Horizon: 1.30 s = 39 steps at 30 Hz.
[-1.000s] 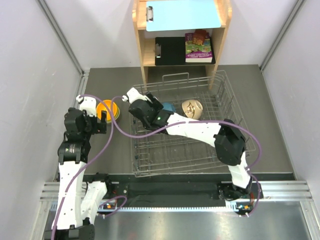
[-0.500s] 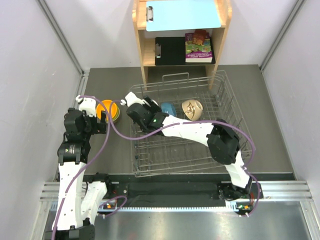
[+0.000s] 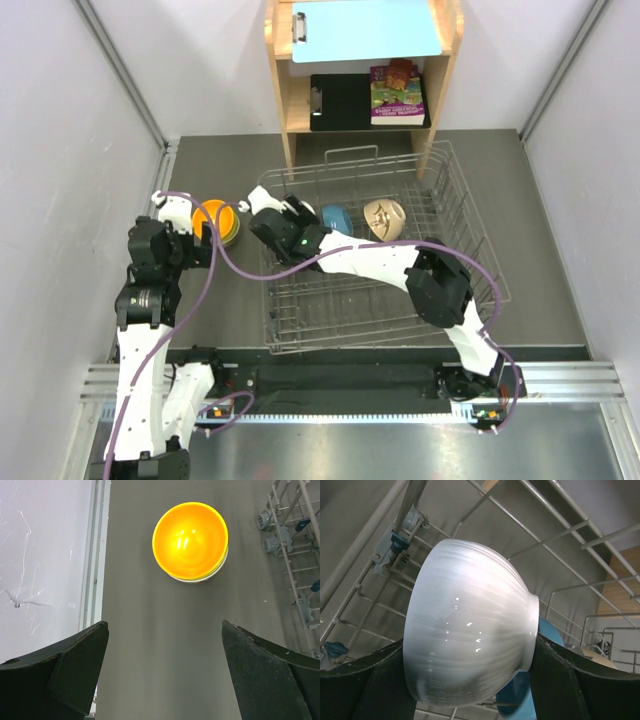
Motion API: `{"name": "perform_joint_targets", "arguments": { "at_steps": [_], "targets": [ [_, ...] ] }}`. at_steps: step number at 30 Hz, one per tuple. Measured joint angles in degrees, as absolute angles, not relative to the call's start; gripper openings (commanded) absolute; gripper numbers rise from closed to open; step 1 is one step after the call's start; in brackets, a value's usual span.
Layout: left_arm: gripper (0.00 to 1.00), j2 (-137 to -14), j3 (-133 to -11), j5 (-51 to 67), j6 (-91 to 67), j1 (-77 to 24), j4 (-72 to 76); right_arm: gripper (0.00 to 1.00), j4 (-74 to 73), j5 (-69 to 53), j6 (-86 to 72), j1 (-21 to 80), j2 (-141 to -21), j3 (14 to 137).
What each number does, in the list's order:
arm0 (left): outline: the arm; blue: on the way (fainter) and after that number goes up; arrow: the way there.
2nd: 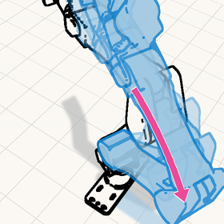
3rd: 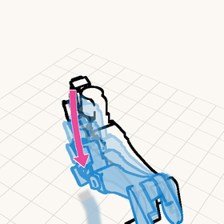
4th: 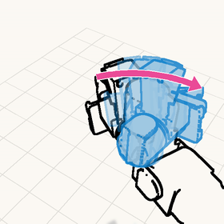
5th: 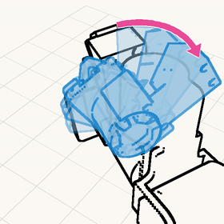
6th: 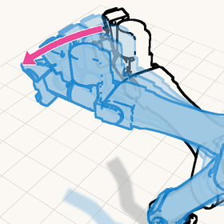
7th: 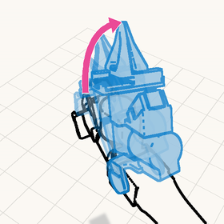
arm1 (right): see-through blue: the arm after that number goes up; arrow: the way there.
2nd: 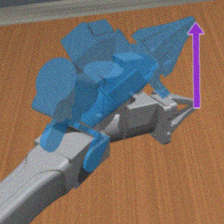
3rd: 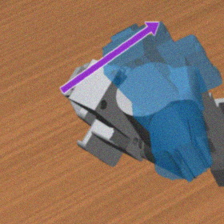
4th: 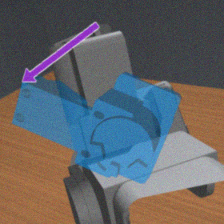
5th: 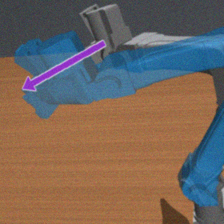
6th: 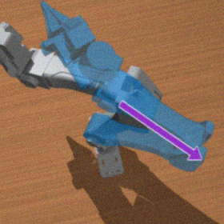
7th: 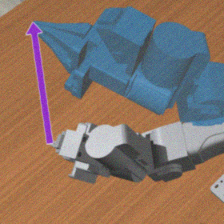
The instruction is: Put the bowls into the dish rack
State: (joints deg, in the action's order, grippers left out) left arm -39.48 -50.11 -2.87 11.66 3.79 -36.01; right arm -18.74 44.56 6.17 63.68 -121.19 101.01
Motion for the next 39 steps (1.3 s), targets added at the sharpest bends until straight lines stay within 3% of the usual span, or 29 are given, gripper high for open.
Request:
{"name": "perform_joint_targets", "arguments": {
  "at_steps": [8, 13, 30, 39],
  "targets": [
    [0.99, -39.5, -50.1, -2.9, 11.7, 3.8, -36.1, 0.83, -19.4, 44.5, 6.2, 63.7, -121.7, 101.0],
    [0.99, -39.5, -50.1, -2.8, 11.7, 3.8, -36.1, 0.92, -19.4, 44.7, 6.4, 63.9, -121.7, 101.3],
    [0.99, -39.5, -50.1, -2.6, 11.7, 3.8, -36.1, 0.96, -19.5, 44.8, 6.6, 63.9, -121.3, 102.2],
    [0.99, -39.5, -50.1, -2.4, 11.8, 3.8, -36.1, 0.98, -19.5, 41.4, 6.4, 64.0, -114.5, 100.4]
  ]
}}
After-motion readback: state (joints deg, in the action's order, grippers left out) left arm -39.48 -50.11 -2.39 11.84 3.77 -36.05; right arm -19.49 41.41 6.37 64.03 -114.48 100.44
